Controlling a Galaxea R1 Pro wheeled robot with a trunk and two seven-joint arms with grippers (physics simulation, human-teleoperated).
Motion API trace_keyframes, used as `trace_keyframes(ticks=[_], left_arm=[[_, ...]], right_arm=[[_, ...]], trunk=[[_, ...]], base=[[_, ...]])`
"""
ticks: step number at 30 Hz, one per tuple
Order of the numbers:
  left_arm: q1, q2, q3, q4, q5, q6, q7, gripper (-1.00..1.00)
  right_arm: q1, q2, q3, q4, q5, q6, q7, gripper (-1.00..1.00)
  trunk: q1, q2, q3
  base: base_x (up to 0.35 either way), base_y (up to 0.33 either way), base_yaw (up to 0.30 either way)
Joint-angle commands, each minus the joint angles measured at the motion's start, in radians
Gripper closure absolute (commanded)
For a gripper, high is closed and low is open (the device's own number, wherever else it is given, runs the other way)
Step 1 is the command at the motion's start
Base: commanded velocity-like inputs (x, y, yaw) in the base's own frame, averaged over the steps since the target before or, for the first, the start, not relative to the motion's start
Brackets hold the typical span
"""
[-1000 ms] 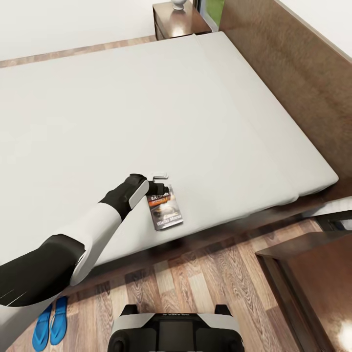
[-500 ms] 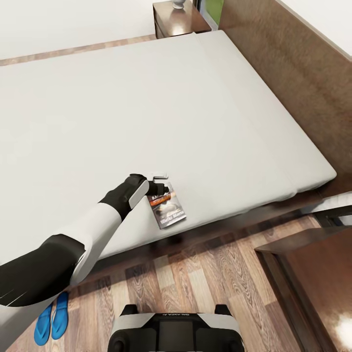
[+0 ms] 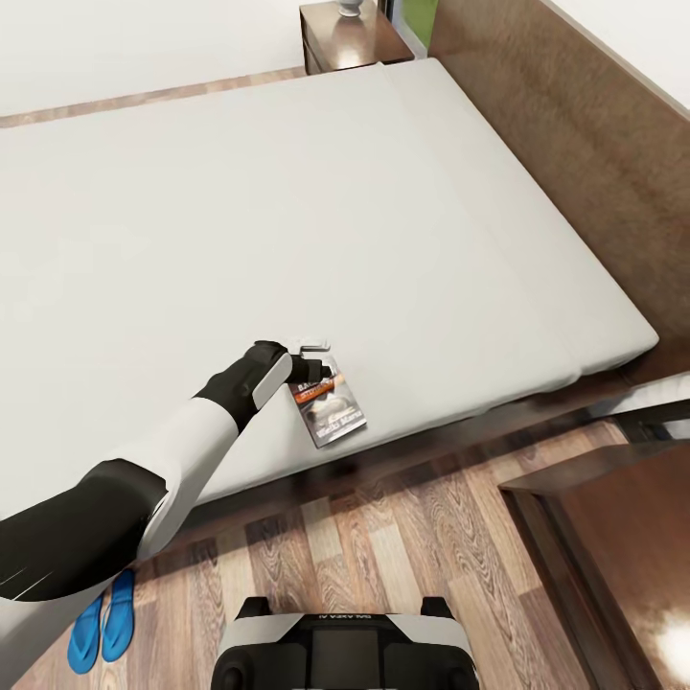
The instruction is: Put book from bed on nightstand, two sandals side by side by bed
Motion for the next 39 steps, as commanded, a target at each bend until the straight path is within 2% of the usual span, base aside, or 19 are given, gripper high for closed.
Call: trace_keyframes(ticks=[1, 39], left_arm=[[0.0, 0.001, -0.007, -0.001, 0.011, 0.003, 0.009, -1.0], [0.0, 0.002, -0.007, -0.001, 0.011, 0.003, 0.009, -1.0]], right_arm=[[0.0, 0.0, -0.008, -0.001, 0.005, 0.003, 0.003, -1.0], [0.0, 0.0, -0.007, -0.001, 0.005, 0.003, 0.003, -1.0]], trunk=[[0.0, 0.0, 0.0], [0.0, 0.0, 0.0]], base=[[-0.068, 0.0, 0.0], [-0.045, 0.0, 0.0]])
